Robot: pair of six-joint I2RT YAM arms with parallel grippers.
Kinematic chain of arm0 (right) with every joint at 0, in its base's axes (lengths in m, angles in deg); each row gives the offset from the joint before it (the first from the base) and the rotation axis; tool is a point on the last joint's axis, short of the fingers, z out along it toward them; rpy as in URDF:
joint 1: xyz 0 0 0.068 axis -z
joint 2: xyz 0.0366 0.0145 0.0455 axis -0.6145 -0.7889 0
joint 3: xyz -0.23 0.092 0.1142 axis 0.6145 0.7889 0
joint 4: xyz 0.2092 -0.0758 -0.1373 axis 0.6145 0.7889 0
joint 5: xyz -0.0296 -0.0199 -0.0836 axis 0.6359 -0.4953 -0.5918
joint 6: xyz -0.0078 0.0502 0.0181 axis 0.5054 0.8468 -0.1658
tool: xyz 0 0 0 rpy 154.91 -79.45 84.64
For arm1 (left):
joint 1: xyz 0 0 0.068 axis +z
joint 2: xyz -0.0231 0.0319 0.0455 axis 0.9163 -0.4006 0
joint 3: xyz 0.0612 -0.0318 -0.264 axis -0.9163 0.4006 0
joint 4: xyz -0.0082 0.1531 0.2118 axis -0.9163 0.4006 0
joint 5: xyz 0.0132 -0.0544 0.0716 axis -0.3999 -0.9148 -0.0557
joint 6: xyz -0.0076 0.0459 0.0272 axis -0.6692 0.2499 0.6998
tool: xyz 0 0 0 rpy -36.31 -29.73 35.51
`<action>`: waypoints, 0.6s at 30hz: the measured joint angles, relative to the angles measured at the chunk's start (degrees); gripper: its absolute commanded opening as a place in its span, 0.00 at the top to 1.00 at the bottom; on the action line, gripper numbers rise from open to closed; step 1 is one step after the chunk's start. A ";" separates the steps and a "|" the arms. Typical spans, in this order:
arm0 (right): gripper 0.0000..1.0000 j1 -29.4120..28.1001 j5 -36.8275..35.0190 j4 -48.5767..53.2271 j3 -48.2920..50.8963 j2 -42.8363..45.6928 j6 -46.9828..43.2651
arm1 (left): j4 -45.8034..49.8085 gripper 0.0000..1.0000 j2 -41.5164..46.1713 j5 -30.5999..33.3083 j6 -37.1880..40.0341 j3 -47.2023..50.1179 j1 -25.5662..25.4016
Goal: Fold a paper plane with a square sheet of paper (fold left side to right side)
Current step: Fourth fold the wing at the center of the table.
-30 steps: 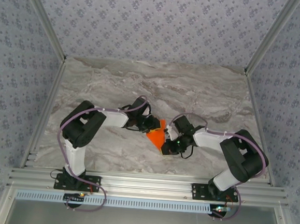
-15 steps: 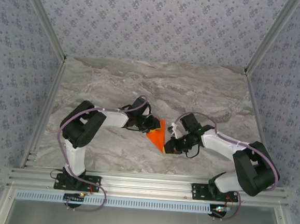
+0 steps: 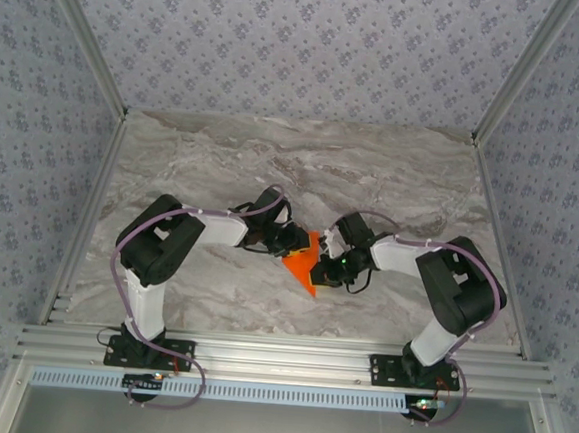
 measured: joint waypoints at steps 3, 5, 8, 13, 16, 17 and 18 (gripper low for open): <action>0.99 0.00 -0.09 0.15 -0.02 -0.02 -0.11 | 0.09 0.74 0.28 0.22 0.35 0.11 0.00; 1.00 0.00 -0.17 0.24 -0.07 -0.07 -0.26 | 0.31 0.73 1.03 0.98 0.74 0.70 0.04; 1.00 0.00 -0.46 0.48 -0.11 -0.13 -0.46 | 1.27 0.73 2.84 2.67 1.46 1.68 0.28; 1.00 0.00 -0.79 0.85 -0.28 -0.17 -0.90 | 1.62 0.75 6.67 3.45 2.45 2.91 0.11; 1.00 0.00 -0.81 1.01 -0.35 -0.17 -0.90 | 0.87 0.77 7.50 3.21 2.54 3.37 -0.85; 1.00 0.00 -0.87 1.09 -0.44 -0.17 -0.90 | 0.55 0.78 7.50 3.04 2.49 3.52 -1.38; 1.00 -0.04 -0.98 1.22 -0.50 -0.20 -0.90 | 0.22 0.78 7.50 2.89 2.36 3.72 -1.88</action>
